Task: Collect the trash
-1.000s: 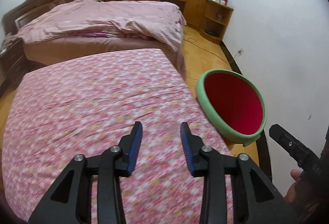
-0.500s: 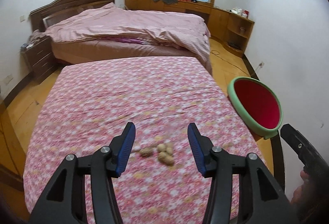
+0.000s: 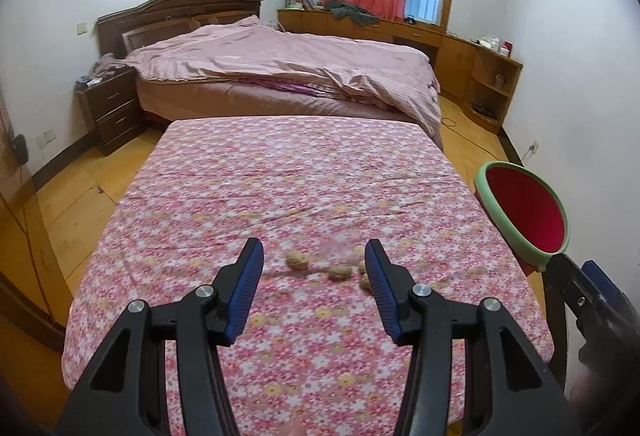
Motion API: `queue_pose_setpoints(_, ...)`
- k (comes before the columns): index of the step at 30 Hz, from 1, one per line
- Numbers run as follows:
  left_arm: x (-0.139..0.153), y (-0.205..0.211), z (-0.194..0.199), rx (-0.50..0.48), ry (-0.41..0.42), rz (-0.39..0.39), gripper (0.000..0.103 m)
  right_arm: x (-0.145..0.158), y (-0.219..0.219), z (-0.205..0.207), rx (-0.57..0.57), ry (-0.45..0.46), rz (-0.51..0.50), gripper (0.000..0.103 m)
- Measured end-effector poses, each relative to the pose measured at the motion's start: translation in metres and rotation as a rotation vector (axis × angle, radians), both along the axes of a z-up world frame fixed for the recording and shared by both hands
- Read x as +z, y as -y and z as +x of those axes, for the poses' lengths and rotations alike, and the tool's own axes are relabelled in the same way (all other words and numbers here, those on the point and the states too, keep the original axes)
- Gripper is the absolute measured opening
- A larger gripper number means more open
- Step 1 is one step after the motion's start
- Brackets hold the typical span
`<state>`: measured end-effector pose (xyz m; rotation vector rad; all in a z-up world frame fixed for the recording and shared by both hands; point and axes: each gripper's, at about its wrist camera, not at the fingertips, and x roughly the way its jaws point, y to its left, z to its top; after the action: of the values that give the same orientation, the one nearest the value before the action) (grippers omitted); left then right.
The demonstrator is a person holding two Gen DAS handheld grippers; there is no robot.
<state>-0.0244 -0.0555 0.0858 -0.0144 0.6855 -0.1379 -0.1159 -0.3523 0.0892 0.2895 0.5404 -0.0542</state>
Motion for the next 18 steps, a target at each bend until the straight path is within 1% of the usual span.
queue_pose_setpoints(4,-0.003,-0.009,-0.005,0.030,0.004,-0.011,0.053,-0.001,-0.009,-0.003,0.005,0.009,-0.020,0.103)
queue_pose_setpoints(8,-0.005,-0.014,-0.010,0.049,0.015,0.002,0.053,0.000,-0.014,-0.006,0.012,0.017,-0.030,0.103)
queue_pose_setpoints(18,-0.005,-0.019,-0.013,0.055,0.032,0.003,0.053,-0.001,-0.019,-0.008,0.019,0.018,-0.032,0.103)
